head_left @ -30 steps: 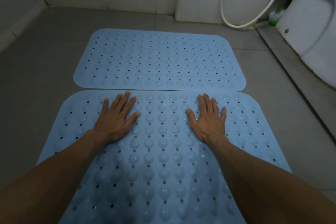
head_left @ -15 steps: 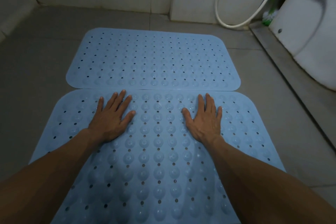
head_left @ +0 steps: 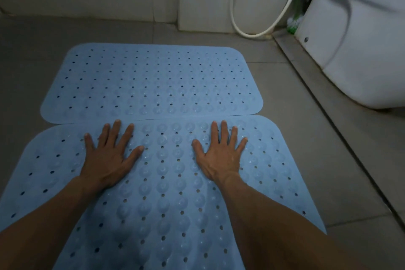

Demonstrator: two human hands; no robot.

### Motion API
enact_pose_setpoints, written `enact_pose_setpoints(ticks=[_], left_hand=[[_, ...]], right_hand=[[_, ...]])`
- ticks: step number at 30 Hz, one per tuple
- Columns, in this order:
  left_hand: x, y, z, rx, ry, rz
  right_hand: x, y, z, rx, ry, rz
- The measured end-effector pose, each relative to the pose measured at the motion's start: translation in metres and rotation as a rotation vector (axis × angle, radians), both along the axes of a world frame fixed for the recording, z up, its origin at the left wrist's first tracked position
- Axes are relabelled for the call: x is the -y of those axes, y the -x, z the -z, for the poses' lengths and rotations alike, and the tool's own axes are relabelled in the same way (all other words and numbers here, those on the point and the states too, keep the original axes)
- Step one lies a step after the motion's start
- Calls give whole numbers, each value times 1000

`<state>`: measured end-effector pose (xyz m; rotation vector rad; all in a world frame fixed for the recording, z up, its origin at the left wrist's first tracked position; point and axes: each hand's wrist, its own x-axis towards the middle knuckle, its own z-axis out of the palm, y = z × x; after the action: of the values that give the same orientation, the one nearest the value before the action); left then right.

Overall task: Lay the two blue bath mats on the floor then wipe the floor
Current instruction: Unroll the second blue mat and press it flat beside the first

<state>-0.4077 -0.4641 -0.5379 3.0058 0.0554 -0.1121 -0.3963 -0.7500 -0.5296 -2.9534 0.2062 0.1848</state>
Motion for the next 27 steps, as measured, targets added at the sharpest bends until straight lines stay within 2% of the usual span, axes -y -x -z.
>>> enact_pose_setpoints(ticks=[27], left_hand=[[8, -6, -4, -22, -4, -29]], right_hand=[[3, -2, 0, 14, -54, -6]])
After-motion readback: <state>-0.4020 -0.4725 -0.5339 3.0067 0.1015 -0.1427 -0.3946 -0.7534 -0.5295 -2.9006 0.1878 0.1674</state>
